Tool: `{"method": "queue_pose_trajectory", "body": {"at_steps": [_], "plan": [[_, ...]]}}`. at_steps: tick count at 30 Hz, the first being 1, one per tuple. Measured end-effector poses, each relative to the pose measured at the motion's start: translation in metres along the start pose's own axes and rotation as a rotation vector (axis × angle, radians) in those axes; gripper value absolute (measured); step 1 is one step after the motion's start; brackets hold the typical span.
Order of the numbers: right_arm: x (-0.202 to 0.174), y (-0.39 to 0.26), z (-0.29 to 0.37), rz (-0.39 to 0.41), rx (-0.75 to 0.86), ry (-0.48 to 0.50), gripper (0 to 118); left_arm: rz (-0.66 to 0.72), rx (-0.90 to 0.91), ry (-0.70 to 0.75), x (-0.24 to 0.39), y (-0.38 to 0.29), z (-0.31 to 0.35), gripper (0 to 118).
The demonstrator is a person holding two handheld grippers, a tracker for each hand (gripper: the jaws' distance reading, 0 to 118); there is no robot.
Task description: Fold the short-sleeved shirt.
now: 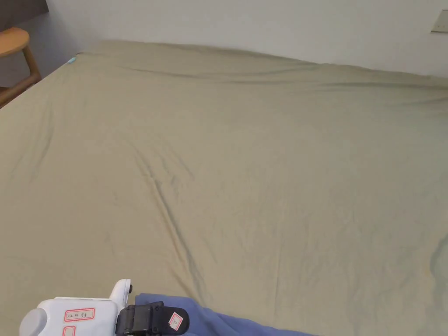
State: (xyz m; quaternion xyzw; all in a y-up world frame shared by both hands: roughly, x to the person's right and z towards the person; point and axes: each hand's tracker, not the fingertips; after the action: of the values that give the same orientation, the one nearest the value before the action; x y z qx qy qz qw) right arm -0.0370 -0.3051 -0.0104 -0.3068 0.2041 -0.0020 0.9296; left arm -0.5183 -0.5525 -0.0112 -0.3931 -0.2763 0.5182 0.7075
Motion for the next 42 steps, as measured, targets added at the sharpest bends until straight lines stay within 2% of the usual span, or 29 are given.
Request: {"method": "queue_pose_trajectory", "body": {"at_steps": [1, 2, 3, 4, 6, 7, 8, 9, 10, 12, 17, 20, 21, 24, 27, 32, 37, 42], "plan": [[0.0, -0.001, -0.001, -0.002, -0.004, -0.001, 1, 0.003, -0.002, 0.03, -0.005, 0.0, 0.002, 101], [0.0, -0.001, -0.001, -0.004, -0.006, -0.002, 1, 0.004, -0.007, 0.07, -0.005, 0.001, 0.0, 69], [0.0, -0.002, -0.001, -0.006, -0.007, -0.002, 1, -0.002, -0.009, 0.255, -0.01, 0.001, -0.006, 23], [0.0, -0.002, -0.001, -0.009, -0.01, -0.001, 1, -0.006, -0.027, 0.407, -0.018, 0.001, -0.012, 14], [-0.001, -0.003, -0.002, -0.015, -0.015, -0.001, 1, 0.11, 0.025, 0.09, -0.014, -0.007, -0.015, 14], [-0.001, -0.002, 0.002, -0.014, -0.018, -0.004, 1, 0.117, 0.04, 0.191, -0.014, -0.007, -0.014, 14], [-0.001, -0.002, 0.003, -0.01, -0.019, -0.007, 1, 0.138, 0.051, 0.201, -0.013, -0.012, -0.014, 14], [-0.001, -0.003, 0.005, -0.007, -0.017, -0.014, 1, 0.064, 0.05, 0.192, 0.001, -0.016, -0.016, 14], [0.0, -0.002, 0.006, -0.004, -0.02, -0.02, 2, 0.022, 0.06, 0.241, 0.007, -0.017, -0.014, 14], [0.001, 0.001, 0.008, 0.001, -0.02, -0.03, 1, 0.002, 0.06, 0.264, 0.015, -0.019, -0.009, 14], [-0.003, 0.011, 0.017, -0.009, 0.007, -0.041, 2, 0.057, 0.086, 0.27, 0.015, -0.01, 0.011, 14], [-0.007, 0.017, 0.021, -0.005, 0.032, -0.04, 2, 0.0, 0.054, 0.324, 0.027, -0.009, 0.015, 14], [-0.008, 0.018, 0.021, -0.003, 0.038, -0.04, 2, -0.012, 0.051, 0.345, 0.009, 0.002, 0.027, 14], [-0.005, 0.011, 0.005, 0.002, 0.046, -0.036, 2, -0.032, 0.029, 0.365, 0.008, 0.011, 0.045, 13], [-0.002, 0.005, -0.002, 0.009, 0.045, -0.039, 2, -0.033, 0.031, 0.316, 0.021, 0.008, 0.05, 13], [0.003, 0.0, -0.011, -0.018, 0.024, -0.033, 2, -0.04, 0.037, 0.397, 0.014, 0.008, 0.06, 12], [0.002, 0.001, -0.007, -0.008, 0.022, -0.042, 2, -0.038, 0.084, 0.399, 0.026, 0.005, 0.074, 12], [0.002, 0.004, -0.002, -0.029, 0.03, -0.04, 2, -0.023, 0.132, 0.457, 0.016, 0.014, 0.11, 12]]}}
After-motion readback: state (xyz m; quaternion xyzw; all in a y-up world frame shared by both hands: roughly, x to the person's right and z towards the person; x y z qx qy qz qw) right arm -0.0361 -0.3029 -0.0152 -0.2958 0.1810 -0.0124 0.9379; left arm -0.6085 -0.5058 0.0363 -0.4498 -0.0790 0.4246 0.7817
